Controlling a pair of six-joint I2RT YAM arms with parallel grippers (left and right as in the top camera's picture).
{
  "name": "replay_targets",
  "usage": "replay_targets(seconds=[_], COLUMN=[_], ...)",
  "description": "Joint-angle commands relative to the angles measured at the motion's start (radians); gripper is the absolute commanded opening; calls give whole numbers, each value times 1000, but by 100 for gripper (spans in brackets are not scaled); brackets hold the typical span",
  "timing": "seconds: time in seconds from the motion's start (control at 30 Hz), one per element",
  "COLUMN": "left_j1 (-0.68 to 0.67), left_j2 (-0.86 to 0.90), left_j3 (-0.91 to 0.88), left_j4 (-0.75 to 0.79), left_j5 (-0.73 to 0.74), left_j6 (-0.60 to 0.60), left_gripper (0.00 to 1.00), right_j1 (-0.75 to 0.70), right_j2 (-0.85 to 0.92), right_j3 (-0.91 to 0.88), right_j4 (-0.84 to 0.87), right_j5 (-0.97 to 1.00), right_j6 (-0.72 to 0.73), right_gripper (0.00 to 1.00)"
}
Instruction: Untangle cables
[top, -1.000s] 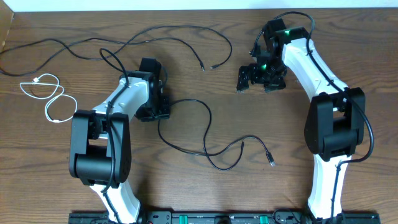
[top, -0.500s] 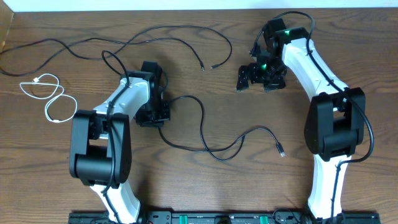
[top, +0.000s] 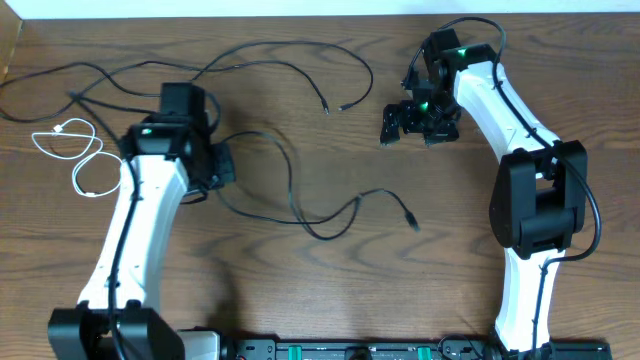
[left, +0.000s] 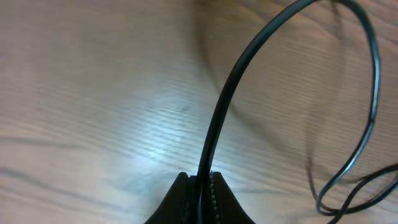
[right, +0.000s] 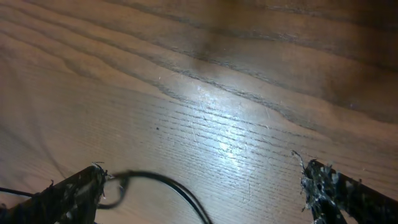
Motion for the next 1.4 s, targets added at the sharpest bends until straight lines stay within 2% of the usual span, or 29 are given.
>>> replay_targets(seconds=[0.0, 0.13, 0.27, 0.43, 0.47, 0.6, 0.67, 0.87, 1.0, 1.1, 1.23, 1.37], left_j1=[18, 16, 16, 16, 16, 16, 16, 16, 16, 16, 16, 14], left_j2=[-6, -16, -45, -104, -133, -166, -165, -148, -148, -148, -148, -148], left_j3=[11, 11, 39, 163, 222, 274, 274, 274, 274, 274, 274, 274], left_j4=[-18, -16, -16, -21, -20, -21, -33, -4, 6, 8, 50, 82], left_j5=[35, 381, 568, 624, 625, 594, 565, 550, 555, 593, 774, 888], left_j6=[51, 313, 388, 388, 388, 387, 383, 257, 198, 169, 168, 129], left_gripper=[7, 7, 8, 7, 8, 7, 8, 7, 7, 8, 7, 8], right_j1=[-2, -2, -2, -2, -2, -2, -2, -2, 1, 15, 64, 134], right_j2=[-7, -7, -7, -7, -7, -7, -7, -7, -7, -7, -7, -7], right_j3=[-5, -5, -5, -5, -5, -5, -5, -5, -5, -5, -5, -5], right_j4=[3, 9, 14, 14, 12, 9, 7, -18, -18, 19, 101, 257], right_j5=[-1, -1, -1, -2, -2, -51, -154, -634, -850, -875, -872, -808], right_j6=[8, 8, 8, 8, 8, 11, -21, -249, -330, -320, -239, -44], right_gripper=[99, 99, 99, 99, 99, 99, 99, 99, 99, 99, 99, 99])
